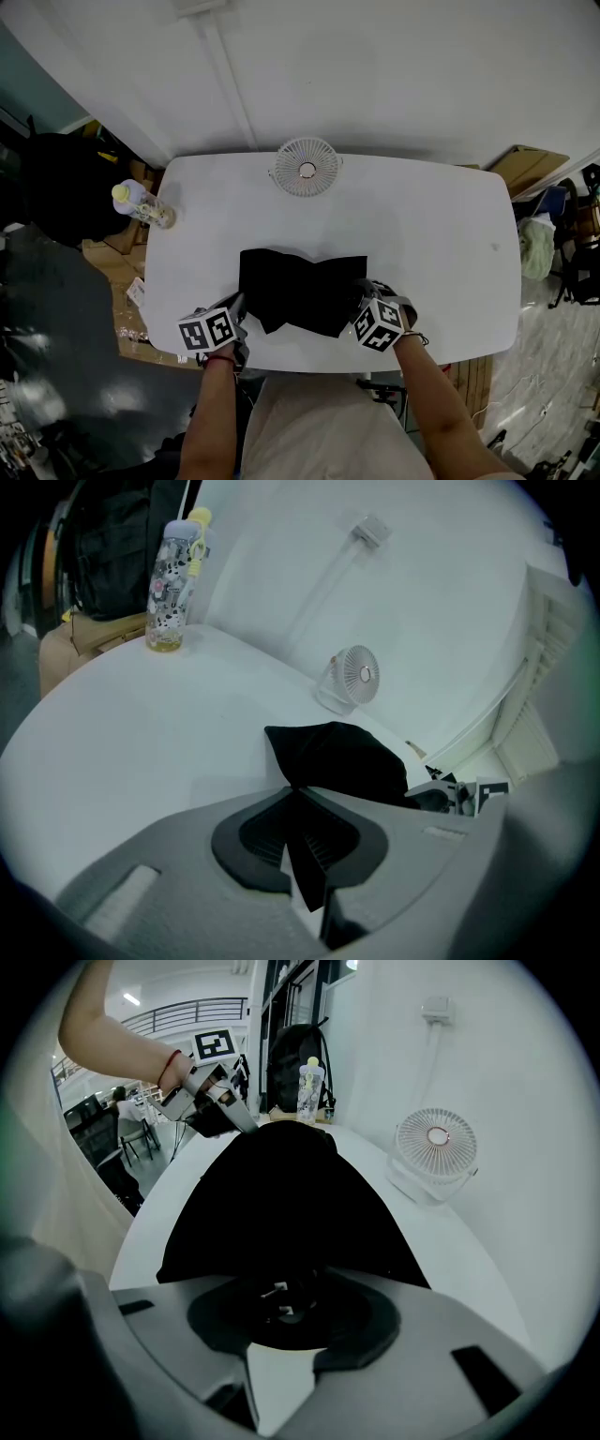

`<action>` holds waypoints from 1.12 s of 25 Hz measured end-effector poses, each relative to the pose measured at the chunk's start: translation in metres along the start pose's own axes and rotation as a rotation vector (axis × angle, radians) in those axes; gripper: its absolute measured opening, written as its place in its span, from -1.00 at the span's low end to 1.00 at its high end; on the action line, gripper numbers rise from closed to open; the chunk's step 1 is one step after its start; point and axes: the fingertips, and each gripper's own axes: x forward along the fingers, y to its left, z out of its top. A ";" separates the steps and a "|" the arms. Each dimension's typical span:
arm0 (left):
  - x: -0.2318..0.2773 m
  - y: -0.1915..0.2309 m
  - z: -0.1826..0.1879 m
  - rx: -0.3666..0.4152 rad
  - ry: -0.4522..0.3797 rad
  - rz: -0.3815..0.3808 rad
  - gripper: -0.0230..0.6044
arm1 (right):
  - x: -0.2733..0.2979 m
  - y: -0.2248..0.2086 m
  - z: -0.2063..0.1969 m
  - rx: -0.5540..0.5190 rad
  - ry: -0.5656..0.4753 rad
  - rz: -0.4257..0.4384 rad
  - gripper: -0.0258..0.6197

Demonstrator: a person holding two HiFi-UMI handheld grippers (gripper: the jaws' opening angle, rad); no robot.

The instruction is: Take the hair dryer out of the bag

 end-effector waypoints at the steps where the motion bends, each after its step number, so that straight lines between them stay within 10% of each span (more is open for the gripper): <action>1: -0.001 0.001 0.001 -0.003 -0.007 0.002 -0.84 | -0.002 0.000 -0.001 0.001 -0.003 -0.001 -0.45; 28: -0.014 -0.002 0.015 -0.094 -0.127 0.087 -0.85 | -0.046 -0.001 -0.060 -0.027 0.027 -0.021 -0.44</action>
